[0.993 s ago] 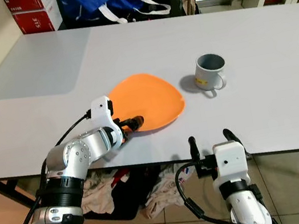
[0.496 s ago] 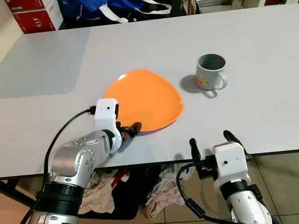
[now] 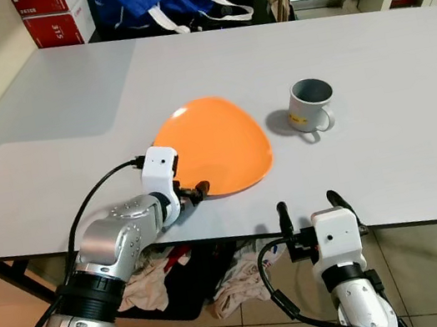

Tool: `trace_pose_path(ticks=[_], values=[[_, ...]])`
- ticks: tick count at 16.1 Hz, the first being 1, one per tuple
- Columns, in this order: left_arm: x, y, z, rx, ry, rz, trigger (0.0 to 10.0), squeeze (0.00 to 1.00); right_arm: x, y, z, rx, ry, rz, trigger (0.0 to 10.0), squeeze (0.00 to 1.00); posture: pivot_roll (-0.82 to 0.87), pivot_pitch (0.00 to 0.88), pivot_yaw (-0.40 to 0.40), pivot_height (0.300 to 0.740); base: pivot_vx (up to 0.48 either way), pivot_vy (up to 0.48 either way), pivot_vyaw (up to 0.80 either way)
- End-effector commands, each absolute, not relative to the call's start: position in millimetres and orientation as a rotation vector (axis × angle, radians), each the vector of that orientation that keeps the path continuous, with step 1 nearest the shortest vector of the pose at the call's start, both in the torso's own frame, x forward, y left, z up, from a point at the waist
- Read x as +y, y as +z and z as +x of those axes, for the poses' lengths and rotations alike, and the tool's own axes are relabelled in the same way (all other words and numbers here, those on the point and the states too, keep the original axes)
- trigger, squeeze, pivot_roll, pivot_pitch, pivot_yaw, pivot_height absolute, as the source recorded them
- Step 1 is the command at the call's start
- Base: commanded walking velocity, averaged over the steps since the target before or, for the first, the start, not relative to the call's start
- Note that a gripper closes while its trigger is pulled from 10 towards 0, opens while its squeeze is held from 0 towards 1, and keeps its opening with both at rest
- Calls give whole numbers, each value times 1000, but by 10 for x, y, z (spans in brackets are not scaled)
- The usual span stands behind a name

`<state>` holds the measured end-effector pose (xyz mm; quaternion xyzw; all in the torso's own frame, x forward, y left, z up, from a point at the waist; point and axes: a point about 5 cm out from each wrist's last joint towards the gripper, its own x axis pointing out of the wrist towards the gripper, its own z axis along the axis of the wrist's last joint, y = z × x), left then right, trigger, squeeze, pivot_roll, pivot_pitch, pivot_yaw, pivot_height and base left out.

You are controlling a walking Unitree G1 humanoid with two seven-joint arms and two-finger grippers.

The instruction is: Setting the table

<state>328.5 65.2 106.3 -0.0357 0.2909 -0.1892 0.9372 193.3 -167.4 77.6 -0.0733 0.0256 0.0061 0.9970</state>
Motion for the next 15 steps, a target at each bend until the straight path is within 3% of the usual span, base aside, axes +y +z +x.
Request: trace_pose_path(ticks=[1,9,13,15], values=[[655,954,3257,699,-344,-250,10000,0,-1672,791,1926,45,14,-143,10000,0,-159,32,26,740,0,0,0],[582,1206,3413,710,-258,-768,10000,0,-1669,840,1915,43,23,-153,10000,0,-168,31,18,740,0,0,0],[588,1172,3356,780,-266,-736,10000,0,-1650,857,1918,41,25,-154,10000,0,-167,30,19,740,0,0,0],[758,1185,3314,805,-244,-669,10000,0,-1652,854,1922,45,26,-153,10000,0,-154,33,14,740,0,0,0]])
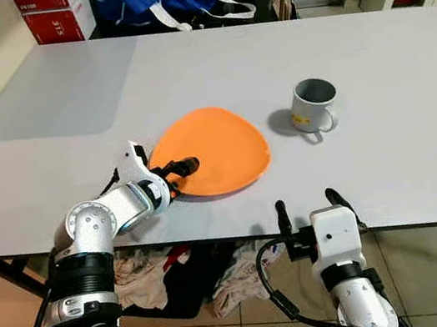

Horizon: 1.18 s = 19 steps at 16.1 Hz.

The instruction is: Setting the table

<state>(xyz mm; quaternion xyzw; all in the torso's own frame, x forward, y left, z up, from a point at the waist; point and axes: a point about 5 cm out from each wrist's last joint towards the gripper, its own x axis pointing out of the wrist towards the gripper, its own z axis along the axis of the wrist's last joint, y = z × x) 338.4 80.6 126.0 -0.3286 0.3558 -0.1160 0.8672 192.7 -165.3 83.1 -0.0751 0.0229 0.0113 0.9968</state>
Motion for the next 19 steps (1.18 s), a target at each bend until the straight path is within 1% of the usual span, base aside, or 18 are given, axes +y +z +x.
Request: trace_pose_path(ticks=[1,2,6,8,11,12,14,15,16,18,19], values=[[796,1199,3313,802,-238,-664,10000,0,-1655,851,1924,46,26,-153,10000,0,-154,33,14,740,0,0,0],[895,1254,3300,788,-221,-650,10000,0,-1662,841,1930,49,28,-153,10000,0,-148,32,14,740,0,0,0],[996,1366,3251,758,-223,-622,10000,0,-1671,805,1941,55,32,-152,10000,0,-135,27,13,740,0,0,0],[1041,1437,3238,716,-226,-576,10000,0,-1674,756,1944,60,35,-149,10000,0,-129,21,12,740,0,0,0],[984,1483,3260,666,-248,-594,10000,0,-1680,726,1959,61,43,-150,10000,0,-125,13,6,740,0,0,0],[894,1358,3252,701,-254,-585,10000,0,-1679,721,1966,60,47,-151,10000,0,-130,9,7,740,0,0,0],[870,1314,3251,713,-244,-600,10000,0,-1680,721,1964,57,47,-153,10000,0,-140,8,10,740,0,0,0],[888,1363,3270,665,-259,-534,10000,0,-1686,733,1963,53,41,-155,10000,0,-143,9,10,740,0,0,0],[945,1401,3319,592,-264,-374,10000,0,-1684,750,1965,51,39,-156,10000,0,-144,9,11,740,0,0,0],[938,1348,3384,542,-260,-242,10000,0,-1674,782,1969,46,42,-156,10000,0,-141,12,7,740,0,0,0],[915,1319,3402,537,-258,-216,10000,0,-1669,793,1971,44,43,-155,10000,0,-141,12,7,740,0,0,0]])
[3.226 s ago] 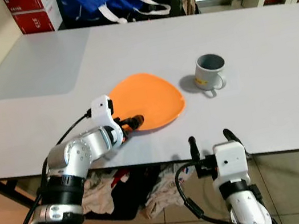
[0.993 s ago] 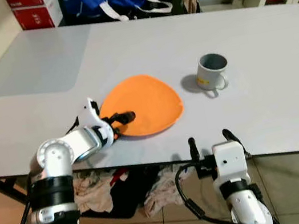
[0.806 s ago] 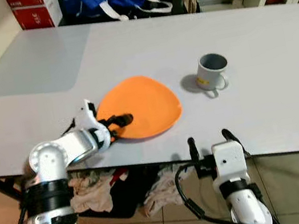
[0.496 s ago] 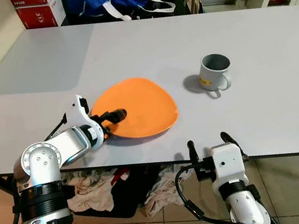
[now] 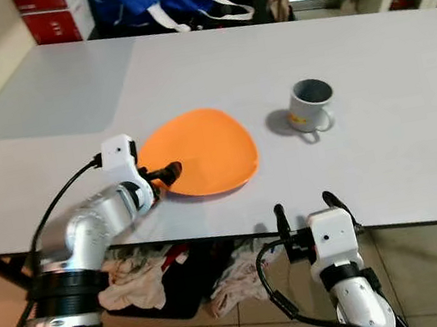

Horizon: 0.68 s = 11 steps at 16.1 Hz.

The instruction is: Setting the table

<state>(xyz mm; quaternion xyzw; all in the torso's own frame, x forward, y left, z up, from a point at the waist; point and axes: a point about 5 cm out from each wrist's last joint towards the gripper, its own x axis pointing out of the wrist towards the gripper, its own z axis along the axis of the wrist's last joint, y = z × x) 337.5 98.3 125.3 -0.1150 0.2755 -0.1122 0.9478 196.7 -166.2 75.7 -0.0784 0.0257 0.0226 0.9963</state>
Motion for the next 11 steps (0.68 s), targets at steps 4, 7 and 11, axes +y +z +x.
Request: trace_pose_path(ticks=[4,7,11], values=[[902,1200,3519,456,-229,15,10000,0,-1616,837,1958,35,48,-152,10000,0,-141,12,7,740,0,0,0],[867,1179,3579,382,-218,197,10000,0,-1599,855,1944,36,47,-151,10000,0,-148,14,10,740,0,0,0],[903,1330,3636,247,-196,345,10000,0,-1593,869,1944,37,44,-152,10000,0,-150,14,12,740,0,0,0]])
